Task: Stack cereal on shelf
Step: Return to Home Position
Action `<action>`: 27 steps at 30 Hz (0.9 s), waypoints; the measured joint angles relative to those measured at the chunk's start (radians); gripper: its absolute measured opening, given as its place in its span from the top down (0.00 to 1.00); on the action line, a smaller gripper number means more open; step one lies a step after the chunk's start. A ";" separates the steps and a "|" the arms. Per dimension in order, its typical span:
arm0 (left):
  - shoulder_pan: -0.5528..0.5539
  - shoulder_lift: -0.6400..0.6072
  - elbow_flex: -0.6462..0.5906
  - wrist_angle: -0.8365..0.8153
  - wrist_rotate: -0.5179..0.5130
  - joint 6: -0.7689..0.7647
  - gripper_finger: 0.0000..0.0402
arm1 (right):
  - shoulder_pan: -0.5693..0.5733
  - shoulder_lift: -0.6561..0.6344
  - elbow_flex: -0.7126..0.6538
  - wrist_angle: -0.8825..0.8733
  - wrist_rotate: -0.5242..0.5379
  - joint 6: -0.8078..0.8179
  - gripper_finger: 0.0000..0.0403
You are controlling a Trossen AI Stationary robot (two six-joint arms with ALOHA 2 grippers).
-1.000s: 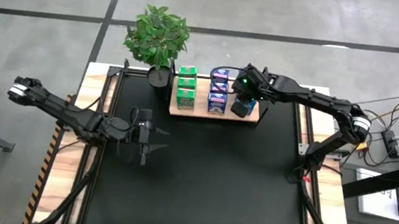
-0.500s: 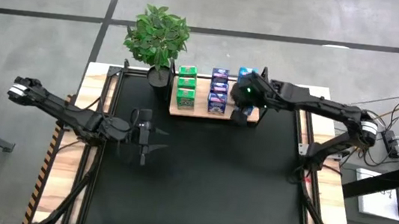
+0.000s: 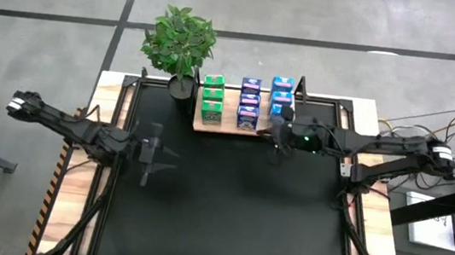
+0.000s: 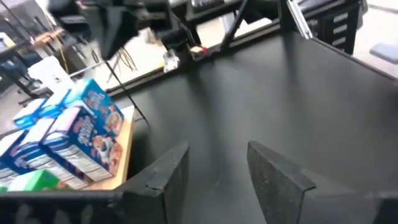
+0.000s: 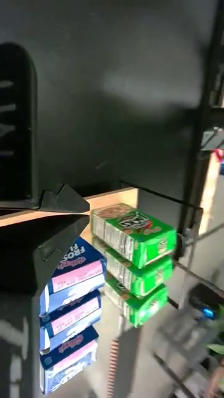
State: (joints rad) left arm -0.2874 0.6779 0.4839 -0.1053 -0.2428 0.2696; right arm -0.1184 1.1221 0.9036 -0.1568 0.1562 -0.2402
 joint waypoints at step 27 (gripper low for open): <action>0.002 -0.679 -0.285 -0.016 -0.022 0.052 1.00 | 0.005 -0.466 -0.605 0.559 -0.116 -0.058 0.98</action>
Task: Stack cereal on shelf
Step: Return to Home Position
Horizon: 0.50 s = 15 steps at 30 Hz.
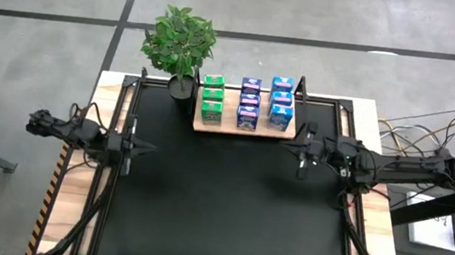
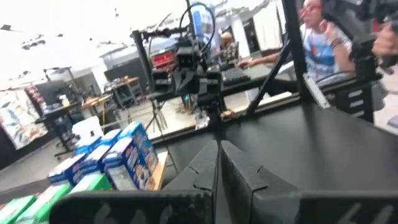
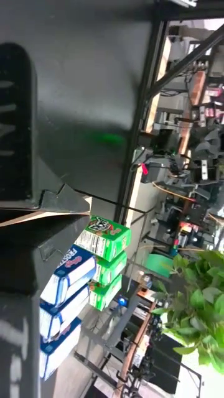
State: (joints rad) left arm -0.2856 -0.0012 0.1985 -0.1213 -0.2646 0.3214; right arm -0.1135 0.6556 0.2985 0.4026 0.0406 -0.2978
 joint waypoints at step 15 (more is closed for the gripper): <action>0.001 0.001 -0.029 0.001 -0.032 -0.028 1.00 | 0.000 -0.289 -0.172 0.001 0.003 0.010 0.98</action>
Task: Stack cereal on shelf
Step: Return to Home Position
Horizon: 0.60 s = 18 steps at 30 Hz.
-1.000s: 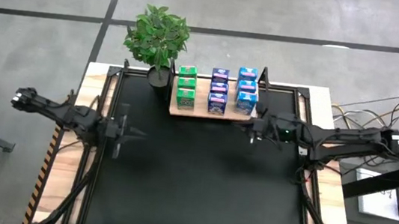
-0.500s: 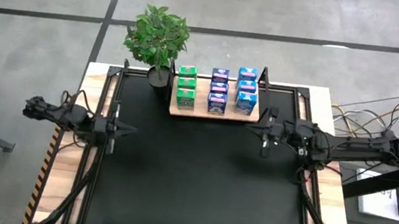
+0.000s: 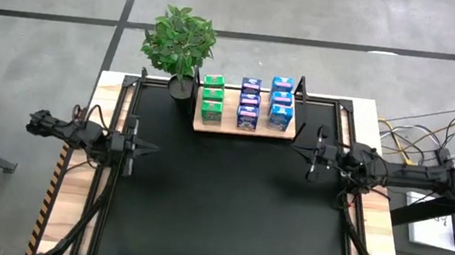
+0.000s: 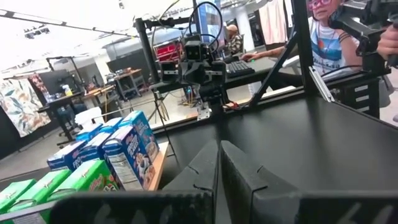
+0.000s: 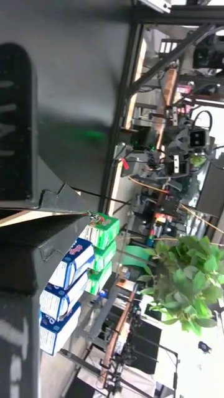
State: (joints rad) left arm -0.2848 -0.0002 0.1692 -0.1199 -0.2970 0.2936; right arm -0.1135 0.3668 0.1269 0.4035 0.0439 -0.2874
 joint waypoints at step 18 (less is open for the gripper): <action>0.000 0.005 -0.147 0.141 0.091 -0.079 1.00 | -0.001 -0.242 -0.088 -0.105 0.070 0.048 0.98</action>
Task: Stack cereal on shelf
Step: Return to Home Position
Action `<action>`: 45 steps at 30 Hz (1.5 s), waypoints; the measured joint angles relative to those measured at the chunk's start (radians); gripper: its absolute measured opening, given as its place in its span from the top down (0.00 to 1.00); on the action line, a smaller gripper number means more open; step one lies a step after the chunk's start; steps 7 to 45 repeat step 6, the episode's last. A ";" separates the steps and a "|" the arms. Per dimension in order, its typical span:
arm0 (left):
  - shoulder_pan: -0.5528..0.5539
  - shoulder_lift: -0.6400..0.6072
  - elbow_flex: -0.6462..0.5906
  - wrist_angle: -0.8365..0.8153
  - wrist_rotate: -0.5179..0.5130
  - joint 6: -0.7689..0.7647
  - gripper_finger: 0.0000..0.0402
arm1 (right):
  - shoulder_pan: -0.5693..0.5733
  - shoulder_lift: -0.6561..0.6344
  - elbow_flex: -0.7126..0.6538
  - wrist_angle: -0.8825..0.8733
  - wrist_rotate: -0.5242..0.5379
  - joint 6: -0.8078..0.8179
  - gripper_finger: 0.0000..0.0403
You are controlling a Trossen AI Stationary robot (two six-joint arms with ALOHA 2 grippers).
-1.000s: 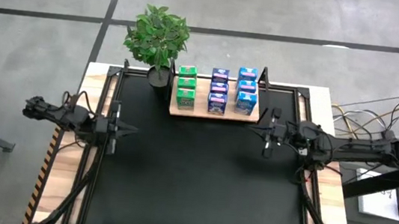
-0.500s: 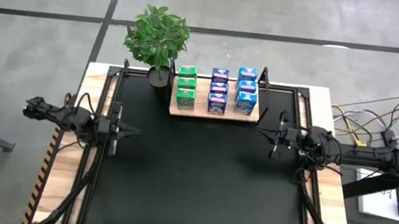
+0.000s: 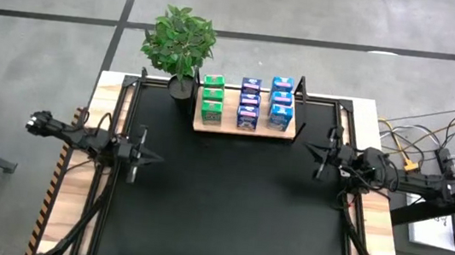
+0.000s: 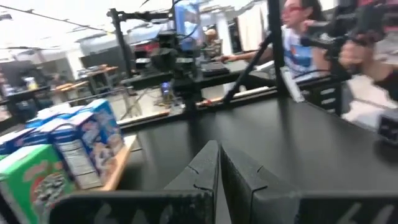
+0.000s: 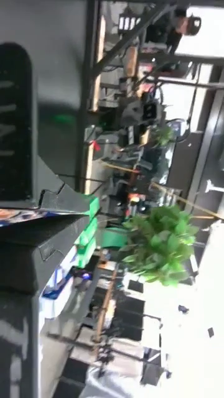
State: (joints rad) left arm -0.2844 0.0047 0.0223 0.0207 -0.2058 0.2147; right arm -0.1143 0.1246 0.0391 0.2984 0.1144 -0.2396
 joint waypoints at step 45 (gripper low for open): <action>0.000 0.000 -0.001 -0.002 0.016 -0.020 1.00 | 0.000 -0.051 -0.005 -0.098 0.062 0.031 0.98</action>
